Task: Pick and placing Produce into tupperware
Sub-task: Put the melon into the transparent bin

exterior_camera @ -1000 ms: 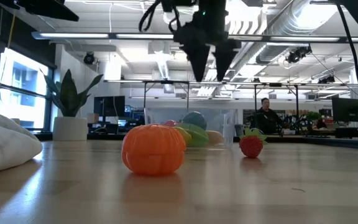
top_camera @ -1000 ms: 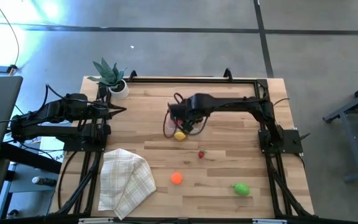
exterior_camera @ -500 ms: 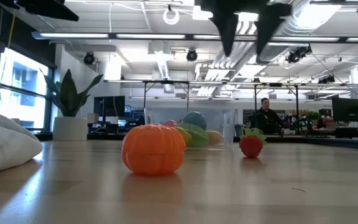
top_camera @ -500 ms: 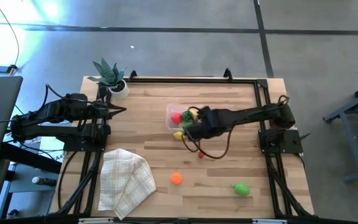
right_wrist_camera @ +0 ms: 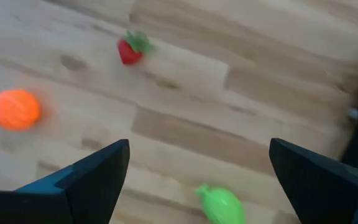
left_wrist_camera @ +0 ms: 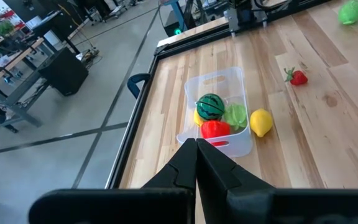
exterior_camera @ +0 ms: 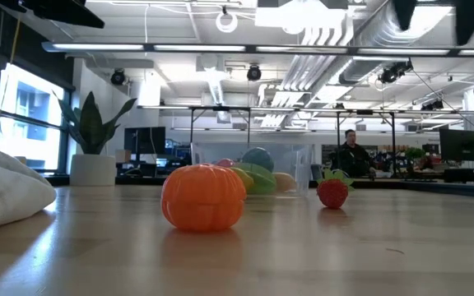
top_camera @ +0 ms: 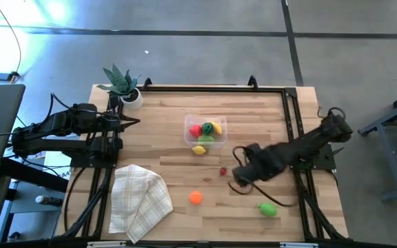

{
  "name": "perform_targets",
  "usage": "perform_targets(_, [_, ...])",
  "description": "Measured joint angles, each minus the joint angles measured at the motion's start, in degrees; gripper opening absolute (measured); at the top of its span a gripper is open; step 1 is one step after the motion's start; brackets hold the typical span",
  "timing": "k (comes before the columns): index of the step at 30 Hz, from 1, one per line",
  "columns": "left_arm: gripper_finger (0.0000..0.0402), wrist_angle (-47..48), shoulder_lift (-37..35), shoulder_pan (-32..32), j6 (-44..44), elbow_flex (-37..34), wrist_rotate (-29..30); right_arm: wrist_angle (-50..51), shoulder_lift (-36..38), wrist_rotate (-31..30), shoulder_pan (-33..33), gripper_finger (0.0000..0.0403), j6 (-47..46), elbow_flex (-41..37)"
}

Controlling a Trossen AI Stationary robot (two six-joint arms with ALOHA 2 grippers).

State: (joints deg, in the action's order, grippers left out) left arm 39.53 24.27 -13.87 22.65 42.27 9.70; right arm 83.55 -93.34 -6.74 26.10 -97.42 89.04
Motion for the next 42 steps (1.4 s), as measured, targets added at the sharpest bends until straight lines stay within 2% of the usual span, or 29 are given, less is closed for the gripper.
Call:
perform_targets(4, [0.0001, 0.0, 0.0, 0.0, 0.0, 0.0, 0.0, 1.7, 2.0, -0.1, 6.3, 0.0378, -4.7, -1.2])
perform_targets(13, [0.0001, 0.0, 0.0, 0.0, 0.0, 0.0, 0.0, 1.8, 2.3, 2.5, 19.9, 0.0378, -7.3, -7.0])
perform_targets(23, [0.0001, 0.0, 0.0, 0.0, 0.0, 0.0, 0.0, -12.4, 2.3, 1.2, 32.3, 0.0378, 0.8, -18.0])
perform_targets(30, [0.0001, 0.0, 0.0, 0.0, 0.0, 0.0, 0.0, -20.1, 3.1, 1.2, 36.0, 0.0378, 6.1, -20.7])
perform_targets(42, [0.0001, 0.0, 0.0, 0.0, 0.0, 0.0, 0.0, -22.5, -0.8, -0.3, 34.5, 0.0378, 14.7, -20.7])
